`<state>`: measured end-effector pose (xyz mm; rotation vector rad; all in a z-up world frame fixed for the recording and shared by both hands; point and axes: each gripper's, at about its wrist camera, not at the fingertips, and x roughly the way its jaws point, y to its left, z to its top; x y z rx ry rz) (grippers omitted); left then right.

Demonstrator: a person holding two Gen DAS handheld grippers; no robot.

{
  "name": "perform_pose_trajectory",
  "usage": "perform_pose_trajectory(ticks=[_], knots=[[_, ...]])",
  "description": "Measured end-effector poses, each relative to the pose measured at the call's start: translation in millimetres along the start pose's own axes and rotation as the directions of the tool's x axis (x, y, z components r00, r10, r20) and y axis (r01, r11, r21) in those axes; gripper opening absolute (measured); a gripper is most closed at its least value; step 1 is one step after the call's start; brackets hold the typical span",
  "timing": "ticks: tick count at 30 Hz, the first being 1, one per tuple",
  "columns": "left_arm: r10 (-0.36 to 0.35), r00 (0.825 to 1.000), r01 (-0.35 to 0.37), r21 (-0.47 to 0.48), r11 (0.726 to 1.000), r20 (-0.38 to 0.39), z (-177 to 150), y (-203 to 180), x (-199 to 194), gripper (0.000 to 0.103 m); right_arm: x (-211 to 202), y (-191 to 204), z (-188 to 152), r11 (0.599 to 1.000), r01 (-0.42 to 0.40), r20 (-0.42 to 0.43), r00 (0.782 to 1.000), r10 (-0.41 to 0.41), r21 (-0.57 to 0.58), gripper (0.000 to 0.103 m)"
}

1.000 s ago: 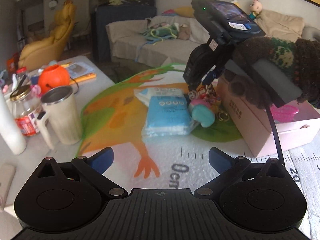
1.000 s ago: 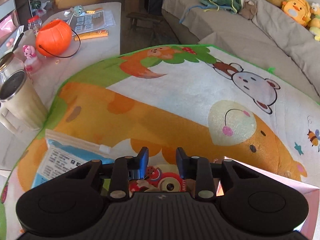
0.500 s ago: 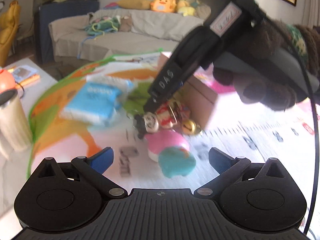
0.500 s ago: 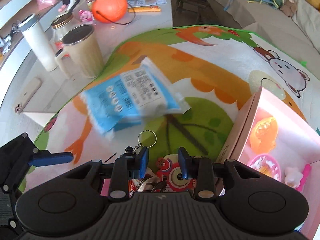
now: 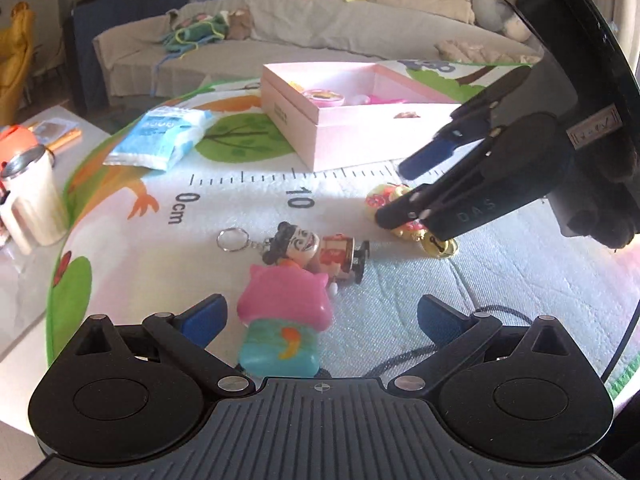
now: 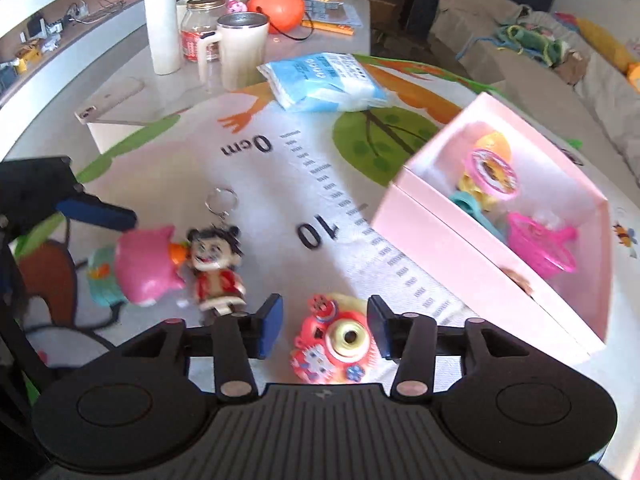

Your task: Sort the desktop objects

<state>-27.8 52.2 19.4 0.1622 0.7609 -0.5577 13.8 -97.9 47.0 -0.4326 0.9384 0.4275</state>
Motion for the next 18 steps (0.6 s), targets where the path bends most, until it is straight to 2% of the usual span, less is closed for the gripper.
perform_pose_trajectory(ticks=[2,4,6,9,12,15,18], knots=[[0.04,0.999,-0.04,0.01,0.999,-0.001,-1,-5,-5,0.103,-6,-9,-19,0.998,0.067,0.025,0.997,-0.068,0.011,0.059],[0.085,0.996,-0.085,0.003,0.996,-0.01,-3,-6,-8,0.103,-9,-17,-34,0.987,0.159,0.048,0.986,-0.16,0.026,0.06],[0.155,0.988,-0.156,-0.004,0.988,-0.026,-5,-4,-8,0.103,-13,-23,-44,0.981,0.183,0.065,0.98,-0.187,0.061,0.062],[0.262,0.964,-0.262,-0.002,0.965,-0.051,-5,1,-5,0.103,-24,-28,-53,0.986,0.098,0.093,0.989,-0.111,0.132,0.065],[0.338,0.939,-0.34,-0.024,0.94,-0.059,-3,11,-3,0.103,-29,-15,-51,0.991,0.046,0.149,0.987,-0.065,0.126,0.065],[0.386,0.92,-0.39,-0.065,0.919,-0.066,-1,22,0,0.103,-33,9,-43,0.995,-0.063,0.2,0.979,0.046,0.078,0.064],[0.394,0.916,-0.4,-0.089,0.912,-0.072,0,29,3,0.103,-27,31,-32,0.992,-0.124,0.216,0.969,0.118,0.013,0.059]])
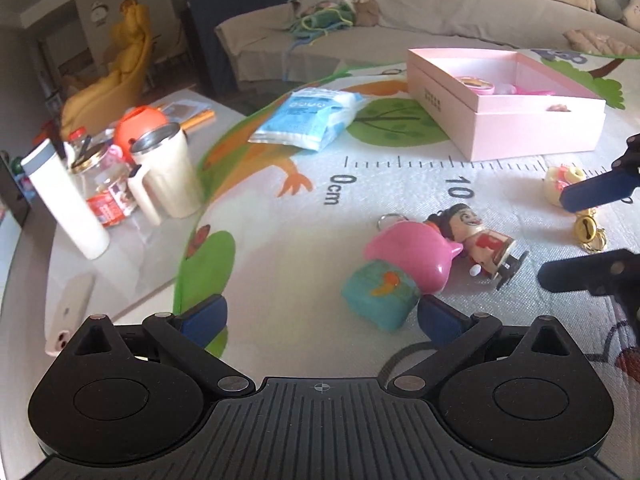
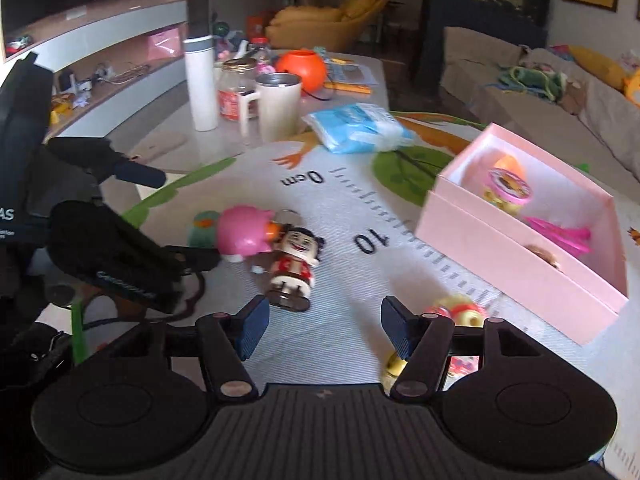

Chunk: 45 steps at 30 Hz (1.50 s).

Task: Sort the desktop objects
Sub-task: 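Grasp the red-shirted figure keychain with the right gripper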

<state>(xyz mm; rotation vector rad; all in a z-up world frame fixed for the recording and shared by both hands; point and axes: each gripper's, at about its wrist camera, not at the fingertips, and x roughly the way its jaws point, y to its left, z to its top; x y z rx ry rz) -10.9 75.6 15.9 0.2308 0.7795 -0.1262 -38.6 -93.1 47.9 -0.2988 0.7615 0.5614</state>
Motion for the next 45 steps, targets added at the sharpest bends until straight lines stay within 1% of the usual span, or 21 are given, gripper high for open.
perform_pose_trajectory(ticks=[2,4,6,7,9,10,14,16,21,23,27,29,31,34,36,38,40,41,42,44,45], knots=[[-0.007,1.0,0.007,-0.009,1.0,-0.006,-1,2,1,0.103,12,11,5,0.999,0.008,0.01,1.0,-0.007,-0.035,0.056],[-0.009,1.0,0.009,-0.012,1.0,-0.013,-3,3,1,0.103,24,12,9,0.999,0.007,0.005,1.0,-0.007,-0.033,0.048],[-0.011,1.0,0.01,-0.017,1.0,-0.017,-5,5,0,0.103,30,9,12,1.0,-0.02,-0.009,1.0,0.02,0.0,0.026],[-0.011,1.0,0.01,-0.02,1.0,-0.02,-5,5,0,0.103,31,7,13,1.0,-0.015,-0.009,1.0,0.015,0.009,0.027],[-0.008,1.0,0.007,-0.025,1.0,-0.024,-5,6,2,0.103,31,3,12,0.999,0.042,0.001,0.999,-0.042,0.003,0.025],[-0.005,1.0,0.004,-0.028,1.0,-0.024,-4,6,3,0.103,31,0,11,0.996,0.083,-0.001,0.997,-0.083,-0.007,0.025],[-0.002,1.0,0.001,-0.036,0.999,-0.017,4,2,9,0.103,14,-19,0,0.982,0.189,0.024,0.982,-0.189,-0.015,0.025],[-0.011,1.0,0.01,-0.039,0.999,-0.01,9,-3,13,0.103,2,-28,-9,0.975,0.223,0.04,0.974,-0.222,-0.019,0.026],[-0.053,0.998,0.053,-0.021,0.998,0.019,23,-22,17,0.103,-14,-50,-34,0.962,0.272,-0.006,0.962,-0.271,0.032,0.053],[-0.058,0.998,0.059,-0.013,0.998,0.039,26,-27,14,0.103,-16,-56,-41,0.959,0.276,-0.021,0.961,-0.275,0.059,0.055],[-0.087,0.994,0.086,0.015,0.996,0.069,28,-33,2,0.103,-13,-61,-42,0.96,0.258,-0.018,0.966,-0.258,0.111,0.056],[-0.103,0.992,0.101,0.035,0.994,0.071,26,-36,-3,0.103,-11,-60,-33,0.966,0.23,-0.002,0.973,-0.231,0.121,0.056],[-0.107,0.992,0.103,0.061,0.993,0.071,22,-39,-6,0.103,-9,-54,-19,0.977,0.191,0.023,0.981,-0.194,0.098,0.056],[-0.054,0.996,0.047,0.093,0.994,0.069,15,-42,-4,0.103,1,-40,5,0.995,0.101,0.042,0.994,-0.102,0.021,0.056],[0.002,0.998,-0.007,0.091,0.996,0.056,13,-37,0,0.103,14,-27,17,0.996,0.082,0.041,0.996,-0.08,-0.047,0.056],[0.035,0.998,-0.038,0.066,0.997,0.046,13,-26,2,0.103,27,-14,24,0.993,0.063,0.029,0.998,-0.061,-0.104,0.056],[0.057,0.997,-0.059,0.043,0.997,0.042,12,-15,0,0.103,40,-8,28,0.992,0.041,0.009,0.999,-0.041,-0.12,0.056],[0.062,0.997,-0.063,0.034,0.997,0.043,11,-11,-1,0.103,45,-7,29,0.993,0.031,-0.003,1.0,-0.031,-0.118,0.048],[0.061,0.997,-0.062,0.026,0.998,0.045,10,-7,-3,0.103,48,-7,29,0.994,0.017,-0.015,1.0,-0.018,-0.11,0.036],[0.044,0.998,-0.045,0.018,0.999,0.054,9,-2,-7,0.103,47,-9,27,0.996,0.005,-0.028,1.0,-0.008,-0.089,0.029],[0.027,0.998,-0.029,0.018,0.999,0.06,8,0,-10,0.103,44,-11,25,0.997,0.001,-0.033,0.999,-0.004,-0.072,0.029]])
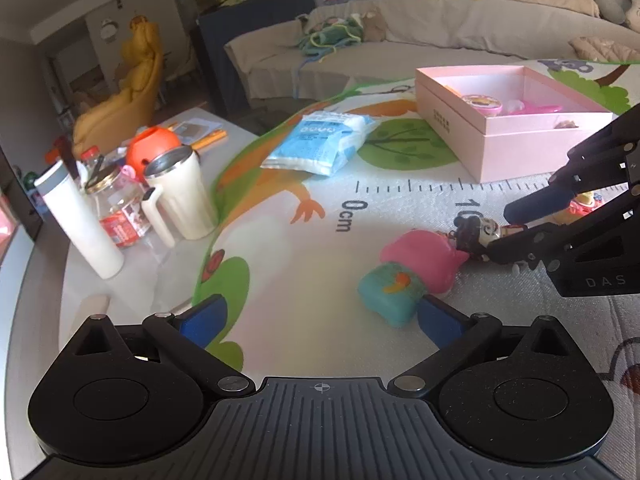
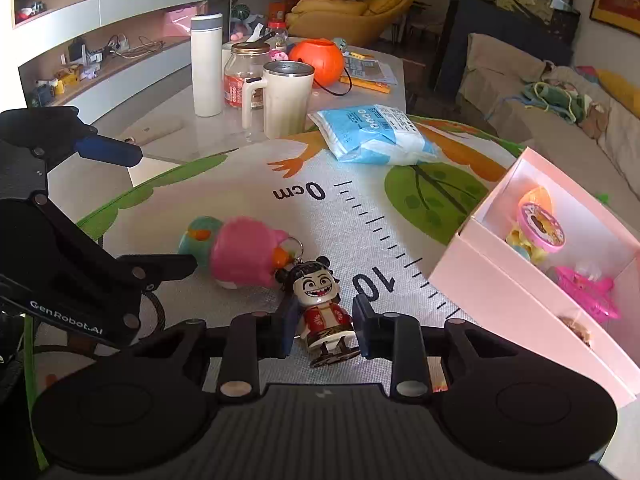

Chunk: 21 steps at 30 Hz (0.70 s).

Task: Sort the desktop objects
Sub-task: 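Lift the figure keychain while the left gripper grasps the pink pig and teal toy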

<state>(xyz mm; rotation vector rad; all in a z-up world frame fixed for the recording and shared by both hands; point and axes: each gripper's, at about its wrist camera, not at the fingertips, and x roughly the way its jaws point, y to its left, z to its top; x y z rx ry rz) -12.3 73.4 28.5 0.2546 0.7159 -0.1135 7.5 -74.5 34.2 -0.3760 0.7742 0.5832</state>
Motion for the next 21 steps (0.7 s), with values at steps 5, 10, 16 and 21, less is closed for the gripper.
perform_pose_trajectory(ticks=[5,10,16,21], knots=[[-0.094,0.996,0.094,-0.001,0.996,0.009,0,-6,-3,0.103,-27,-4,-27,0.999,0.016,-0.028,1.0,-0.015,0.045,0.029],[-0.171,0.985,0.17,-0.031,0.985,-0.015,8,-20,7,0.103,-63,1,-57,0.998,-0.031,-0.065,0.997,0.035,0.061,0.029],[-0.138,0.989,0.133,-0.101,0.986,-0.048,23,-34,28,0.103,-73,20,-65,0.999,-0.033,-0.036,0.999,0.035,0.037,0.046],[-0.088,0.99,0.068,-0.168,0.983,-0.114,28,-32,45,0.103,-54,19,-55,0.998,0.029,-0.03,0.999,-0.027,0.059,0.047]])
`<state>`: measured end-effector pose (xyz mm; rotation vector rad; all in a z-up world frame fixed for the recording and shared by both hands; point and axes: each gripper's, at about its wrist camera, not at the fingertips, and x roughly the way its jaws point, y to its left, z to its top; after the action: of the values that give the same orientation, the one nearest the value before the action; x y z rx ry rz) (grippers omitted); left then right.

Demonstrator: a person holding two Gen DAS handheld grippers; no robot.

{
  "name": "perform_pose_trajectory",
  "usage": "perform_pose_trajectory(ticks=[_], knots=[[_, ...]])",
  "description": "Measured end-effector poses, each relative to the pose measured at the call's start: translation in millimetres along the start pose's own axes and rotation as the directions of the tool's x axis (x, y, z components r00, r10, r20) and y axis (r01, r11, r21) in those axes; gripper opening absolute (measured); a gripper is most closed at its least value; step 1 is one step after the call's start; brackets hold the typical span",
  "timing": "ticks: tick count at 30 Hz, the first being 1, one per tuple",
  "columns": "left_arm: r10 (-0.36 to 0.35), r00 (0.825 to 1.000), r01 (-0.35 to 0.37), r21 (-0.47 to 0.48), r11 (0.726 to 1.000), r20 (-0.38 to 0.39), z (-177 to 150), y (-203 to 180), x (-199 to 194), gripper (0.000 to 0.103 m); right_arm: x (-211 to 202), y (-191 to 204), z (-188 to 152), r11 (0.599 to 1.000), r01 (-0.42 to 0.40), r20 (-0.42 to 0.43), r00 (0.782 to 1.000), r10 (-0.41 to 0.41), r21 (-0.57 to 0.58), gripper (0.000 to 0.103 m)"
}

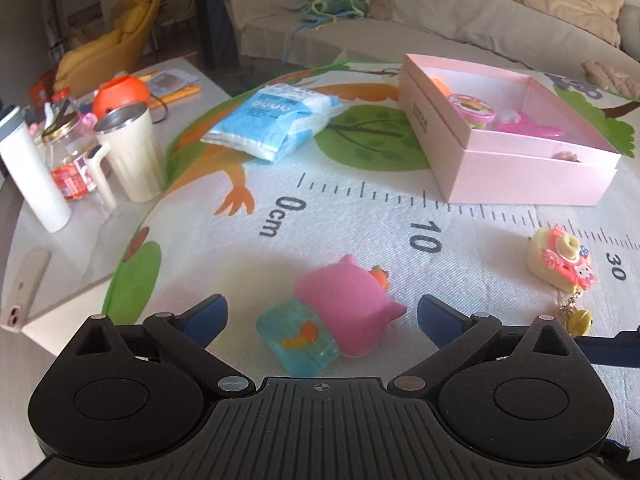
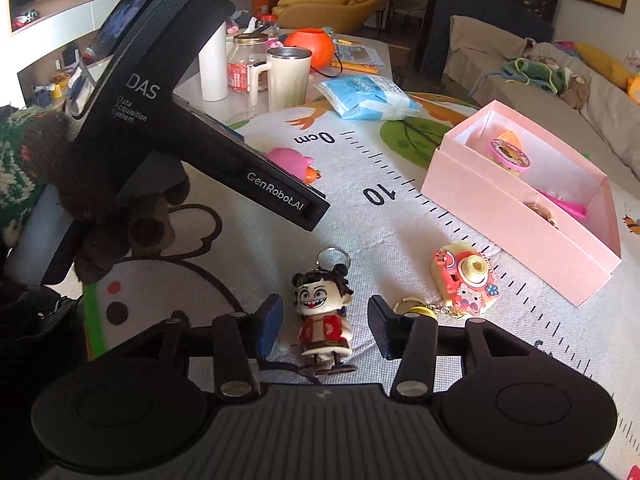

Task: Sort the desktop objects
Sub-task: 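Lift the figure keychain while the left gripper grasps the pink pig and teal toy, then drop the figure into the pink box while the left gripper drops the pig toy in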

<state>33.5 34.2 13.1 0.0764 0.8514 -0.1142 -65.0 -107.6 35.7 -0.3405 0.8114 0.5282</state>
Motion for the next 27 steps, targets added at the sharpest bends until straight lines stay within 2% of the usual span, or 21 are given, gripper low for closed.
perform_pose_trajectory(ticks=[3,4,5,6,7,8,9,16,20,23,27], knots=[[0.01,1.0,-0.01,-0.005,1.0,-0.014,-3,3,0,0.102,13,-3,3,1.0,0.009,-0.029,1.0,-0.008,0.028,0.047],[0.009,1.0,-0.009,-0.002,1.0,-0.015,-4,4,-1,0.099,15,-3,3,0.999,0.001,-0.038,0.999,0.0,0.033,0.046],[0.004,1.0,-0.004,0.002,1.0,-0.017,-5,5,-2,0.089,16,-3,3,0.999,-0.008,-0.045,0.999,0.01,0.034,0.042],[0.005,1.0,-0.005,0.008,1.0,-0.02,-6,5,-3,0.084,15,-3,3,0.999,-0.016,-0.044,0.999,0.018,0.035,0.033],[0.004,1.0,-0.004,0.01,1.0,-0.015,-6,6,-5,0.078,14,-2,3,0.999,-0.022,-0.049,0.999,0.024,0.032,0.031],[0.011,1.0,-0.01,0.013,1.0,-0.01,-6,6,-8,0.067,12,-1,3,0.999,-0.026,-0.051,0.998,0.028,0.028,0.03],[0.01,1.0,-0.01,0.018,1.0,-0.006,-6,6,-10,0.065,10,-1,3,0.999,-0.031,-0.05,0.998,0.033,0.027,0.03],[-0.038,0.998,0.033,0.116,0.993,0.047,-12,-11,-38,0.062,-22,-10,4,0.998,-0.046,-0.033,0.998,0.047,0.047,0.03],[-0.134,0.983,0.113,0.16,0.981,0.127,0,-27,-72,0.062,-57,-30,13,0.996,-0.034,0.022,0.999,0.033,0.088,0.03],[-0.181,0.962,0.138,0.211,0.968,0.204,24,-42,-89,0.062,-93,-60,31,0.99,0.012,0.115,0.993,-0.028,0.142,0.03],[-0.208,0.941,0.136,0.265,0.955,0.266,62,-69,-82,0.062,-121,-106,62,0.972,0.123,0.197,0.967,-0.163,0.2,0.03]])
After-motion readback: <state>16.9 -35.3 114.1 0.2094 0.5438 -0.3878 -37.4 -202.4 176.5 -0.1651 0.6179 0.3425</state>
